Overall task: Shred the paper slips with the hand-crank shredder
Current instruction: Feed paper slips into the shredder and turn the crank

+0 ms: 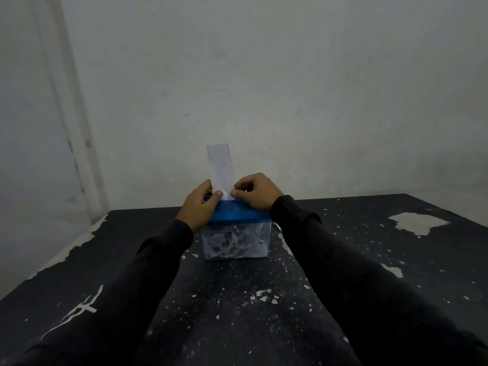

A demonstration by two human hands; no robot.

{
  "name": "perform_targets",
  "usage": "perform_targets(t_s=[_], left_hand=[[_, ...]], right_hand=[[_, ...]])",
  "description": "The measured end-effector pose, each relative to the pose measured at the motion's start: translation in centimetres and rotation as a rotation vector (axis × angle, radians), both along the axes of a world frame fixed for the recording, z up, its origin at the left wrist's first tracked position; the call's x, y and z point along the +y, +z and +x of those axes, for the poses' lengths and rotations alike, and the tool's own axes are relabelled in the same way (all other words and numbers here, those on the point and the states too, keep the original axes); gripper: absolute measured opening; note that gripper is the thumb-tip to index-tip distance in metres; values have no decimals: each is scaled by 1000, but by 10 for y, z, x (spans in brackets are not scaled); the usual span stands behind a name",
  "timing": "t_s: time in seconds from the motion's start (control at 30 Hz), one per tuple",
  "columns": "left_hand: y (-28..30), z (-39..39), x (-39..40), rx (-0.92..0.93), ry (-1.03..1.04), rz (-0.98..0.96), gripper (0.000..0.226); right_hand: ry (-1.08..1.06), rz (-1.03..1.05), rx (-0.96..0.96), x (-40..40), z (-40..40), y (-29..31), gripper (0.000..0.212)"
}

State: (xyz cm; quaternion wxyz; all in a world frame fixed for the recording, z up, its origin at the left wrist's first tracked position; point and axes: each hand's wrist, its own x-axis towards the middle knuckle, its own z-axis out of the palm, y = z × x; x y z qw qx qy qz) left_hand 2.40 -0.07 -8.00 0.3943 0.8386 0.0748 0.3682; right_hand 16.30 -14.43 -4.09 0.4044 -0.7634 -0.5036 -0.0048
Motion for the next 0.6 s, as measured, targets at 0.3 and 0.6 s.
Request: perform_targets(t_s=[0.3, 0.6], left_hand=[[0, 1, 3, 29, 3, -4, 43], [1, 1, 4, 59, 36, -19, 40]], right_hand=[[-99, -207, 21, -66, -2, -6, 72], [-108, -202, 102, -69, 2, -15, 93]])
